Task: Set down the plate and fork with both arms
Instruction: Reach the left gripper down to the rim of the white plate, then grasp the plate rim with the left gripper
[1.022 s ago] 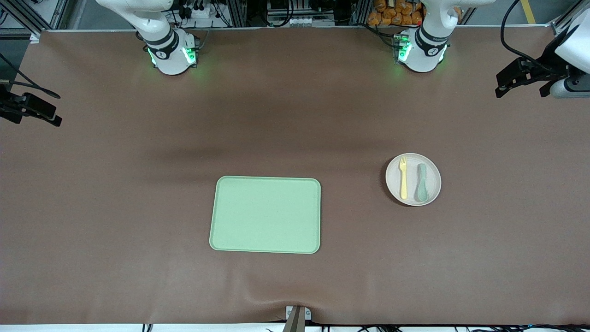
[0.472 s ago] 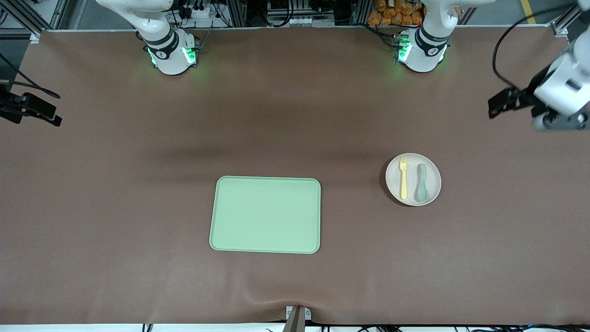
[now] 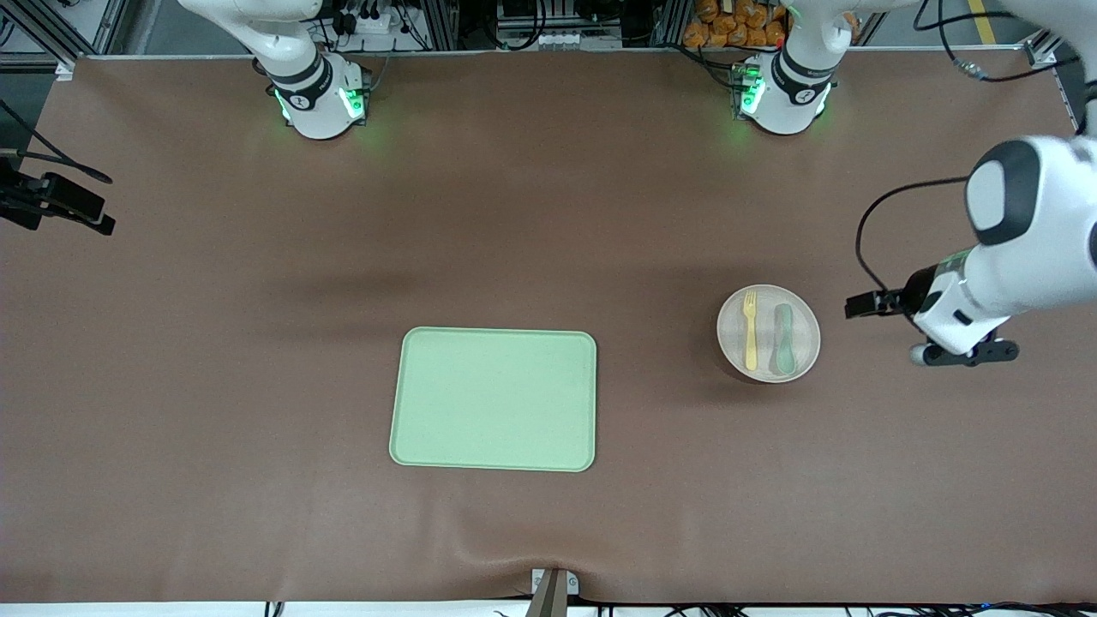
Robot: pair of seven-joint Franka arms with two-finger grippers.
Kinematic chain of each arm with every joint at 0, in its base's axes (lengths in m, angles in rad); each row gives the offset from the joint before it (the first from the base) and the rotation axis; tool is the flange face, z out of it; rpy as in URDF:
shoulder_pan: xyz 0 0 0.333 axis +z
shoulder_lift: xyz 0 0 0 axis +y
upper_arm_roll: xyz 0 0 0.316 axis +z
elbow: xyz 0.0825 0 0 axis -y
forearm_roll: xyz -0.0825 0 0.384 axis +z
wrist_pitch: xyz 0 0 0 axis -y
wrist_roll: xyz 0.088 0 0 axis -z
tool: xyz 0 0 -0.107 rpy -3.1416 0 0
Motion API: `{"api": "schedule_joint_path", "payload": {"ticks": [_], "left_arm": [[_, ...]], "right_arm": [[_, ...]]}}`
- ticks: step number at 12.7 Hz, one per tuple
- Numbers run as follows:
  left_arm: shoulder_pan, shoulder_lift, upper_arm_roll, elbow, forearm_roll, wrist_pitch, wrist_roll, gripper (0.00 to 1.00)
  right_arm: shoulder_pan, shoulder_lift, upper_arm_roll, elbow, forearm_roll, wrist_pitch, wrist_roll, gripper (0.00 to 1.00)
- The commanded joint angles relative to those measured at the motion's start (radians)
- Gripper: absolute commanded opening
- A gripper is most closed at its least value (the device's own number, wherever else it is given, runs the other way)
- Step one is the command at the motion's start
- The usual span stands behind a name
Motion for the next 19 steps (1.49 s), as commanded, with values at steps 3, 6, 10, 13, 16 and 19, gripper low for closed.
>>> {"api": "schedule_joint_path", "payload": {"ticks": [3,6,10,13,16,19], "left_arm": [[0.03,0.034,-0.004,-0.177,-0.144,0.183,0.081,1.0],[0.075,0.148,-0.004,-0.179,-0.257,0.276,0.251,1.0],[0.092,0.203,-0.004,-0.171,-0.331,0.284,0.304,0.95],[0.098,0.231,-0.004,-0.167,-0.337,0.297,0.328,0.9],[0.098,0.251,-0.004,-0.164,-0.339,0.3,0.33,0.78],[0.098,0.261,-0.004,-0.161,-0.339,0.3,0.331,0.62]], "right_arm": [[-0.017,0.007,0.011,0.021,0.004,-0.015,-0.009,1.0],[-0.017,0.009,0.011,0.021,0.004,-0.015,-0.009,1.0],[-0.017,0.009,0.011,0.021,0.004,-0.015,-0.009,1.0],[-0.017,0.009,0.011,0.021,0.004,-0.015,-0.009,1.0],[-0.017,0.009,0.011,0.021,0.004,-0.015,-0.009,1.0],[-0.017,0.009,0.011,0.021,0.004,-0.015,-0.009,1.0]]}}
